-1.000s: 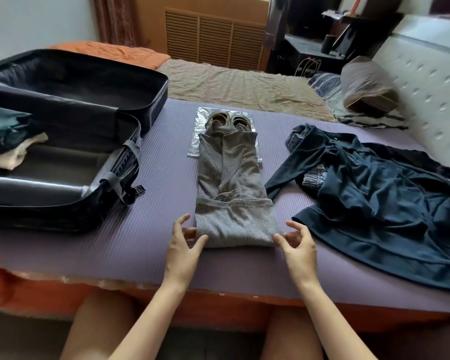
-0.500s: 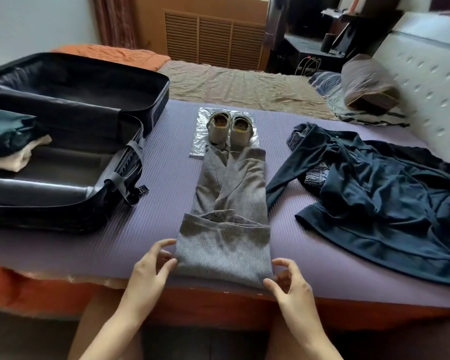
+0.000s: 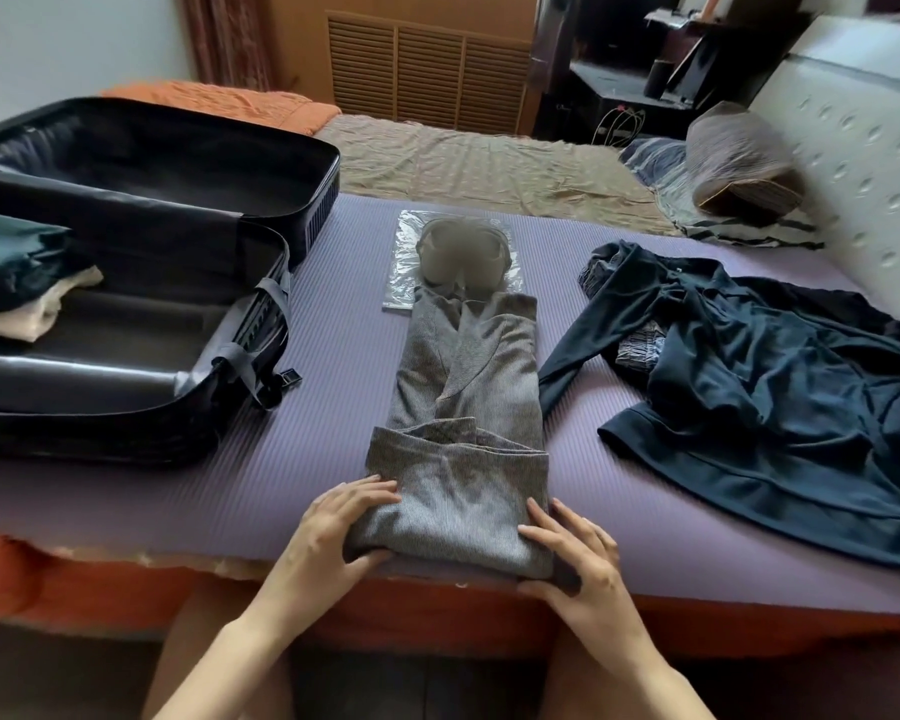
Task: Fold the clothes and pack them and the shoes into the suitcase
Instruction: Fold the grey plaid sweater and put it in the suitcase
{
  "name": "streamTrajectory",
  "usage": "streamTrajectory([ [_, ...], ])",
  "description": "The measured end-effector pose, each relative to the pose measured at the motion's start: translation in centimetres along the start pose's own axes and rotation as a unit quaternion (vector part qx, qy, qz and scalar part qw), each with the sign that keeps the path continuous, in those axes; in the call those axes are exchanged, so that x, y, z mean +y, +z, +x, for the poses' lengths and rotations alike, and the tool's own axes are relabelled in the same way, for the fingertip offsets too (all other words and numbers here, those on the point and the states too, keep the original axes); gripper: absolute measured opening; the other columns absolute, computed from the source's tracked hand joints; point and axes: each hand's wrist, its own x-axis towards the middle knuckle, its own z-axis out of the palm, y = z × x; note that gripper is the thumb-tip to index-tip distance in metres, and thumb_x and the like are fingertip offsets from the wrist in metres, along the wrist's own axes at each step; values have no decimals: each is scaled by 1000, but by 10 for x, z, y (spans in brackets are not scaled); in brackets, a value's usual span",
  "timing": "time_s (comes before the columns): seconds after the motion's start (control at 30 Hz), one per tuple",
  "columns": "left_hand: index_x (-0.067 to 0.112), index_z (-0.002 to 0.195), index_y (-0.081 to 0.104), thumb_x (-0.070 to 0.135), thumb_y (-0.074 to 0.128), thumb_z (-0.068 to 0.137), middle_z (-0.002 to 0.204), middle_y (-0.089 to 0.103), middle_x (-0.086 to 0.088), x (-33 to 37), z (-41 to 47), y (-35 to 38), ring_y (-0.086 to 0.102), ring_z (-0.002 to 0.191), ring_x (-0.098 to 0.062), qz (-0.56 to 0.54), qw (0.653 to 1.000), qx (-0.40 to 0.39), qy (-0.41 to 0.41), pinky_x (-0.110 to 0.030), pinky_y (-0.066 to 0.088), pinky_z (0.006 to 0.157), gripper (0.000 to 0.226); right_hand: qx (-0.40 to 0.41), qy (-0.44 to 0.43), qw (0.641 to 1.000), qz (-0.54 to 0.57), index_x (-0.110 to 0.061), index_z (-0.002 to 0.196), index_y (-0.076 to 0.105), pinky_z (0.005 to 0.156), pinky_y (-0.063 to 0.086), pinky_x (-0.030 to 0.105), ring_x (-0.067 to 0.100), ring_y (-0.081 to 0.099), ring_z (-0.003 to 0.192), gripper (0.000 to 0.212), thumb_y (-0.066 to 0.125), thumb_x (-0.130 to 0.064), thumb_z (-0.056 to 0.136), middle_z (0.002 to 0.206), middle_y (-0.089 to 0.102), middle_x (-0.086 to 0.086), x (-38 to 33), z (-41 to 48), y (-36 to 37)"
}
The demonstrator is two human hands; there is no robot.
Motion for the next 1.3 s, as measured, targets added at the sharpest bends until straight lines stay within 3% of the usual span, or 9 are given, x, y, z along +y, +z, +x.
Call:
streamTrajectory([
  [0.13,39,108,58,19,84,65,135,48,21,-10,-2,2,36,134,-4,-6,1000,-10,15,-32,29,110,54,16,3,1000,17,-50,120,55,109,24,29,4,35,136,53,74,-38,71,136,47,-30,-6,8,-4],
  [0.37,32,101,67,43,66,78,127,56,16,-11,1,-5,42,131,-9,-28,998,34,36,-30,37,106,26,38,12,998,49,-40,104,65,109,27,26,5,35,135,48,78,-5,74,125,58,-26,-2,10,-5],
  [0.47,31,93,69,51,60,82,116,63,20,-5,14,-11,45,129,-7,-41,997,64,32,-30,36,106,25,66,31,988,135,-33,101,69,108,32,26,8,37,135,18,70,-30,84,122,62,-17,-15,23,-14],
  [0.57,44,91,67,49,62,77,106,62,36,8,40,-24,48,117,13,-107,990,93,-5,-15,32,105,16,79,27,982,171,-28,110,66,108,35,26,6,42,132,34,57,-50,86,126,61,-8,-27,47,-26],
  [0.63,51,90,64,45,60,76,96,64,35,16,62,-32,55,99,17,-142,984,102,-25,-7,36,93,15,92,29,975,200,-19,108,66,100,41,20,2,53,119,25,57,-36,93,114,66,-16,-39,68,-34],
  [0.73,41,84,66,38,67,82,79,68,17,23,104,-39,64,78,1,-187,975,110,-46,-14,48,73,4,143,56,955,255,-13,93,61,73,44,13,-1,59,80,9,52,-13,95,81,66,-16,-48,105,-40],
  [1.0,15,106,63,29,68,81,79,68,-2,10,192,-24,67,76,-8,-266,945,155,-112,-19,52,64,30,199,141,934,263,-8,94,60,63,43,30,18,54,68,15,55,-22,95,81,61,28,-15,191,-26],
  [1.13,19,123,52,39,68,78,88,64,2,-13,213,-9,64,86,-11,-216,946,132,-204,-30,51,78,52,201,204,936,206,-10,104,56,67,43,23,23,59,80,20,60,-26,92,84,62,13,8,213,-11],
  [1.3,21,145,22,57,70,71,113,61,-7,-34,204,2,56,111,-22,-238,911,55,-332,-40,42,99,95,150,272,925,217,-12,134,39,84,39,26,14,57,94,55,65,-28,88,107,60,5,13,203,-10],
])
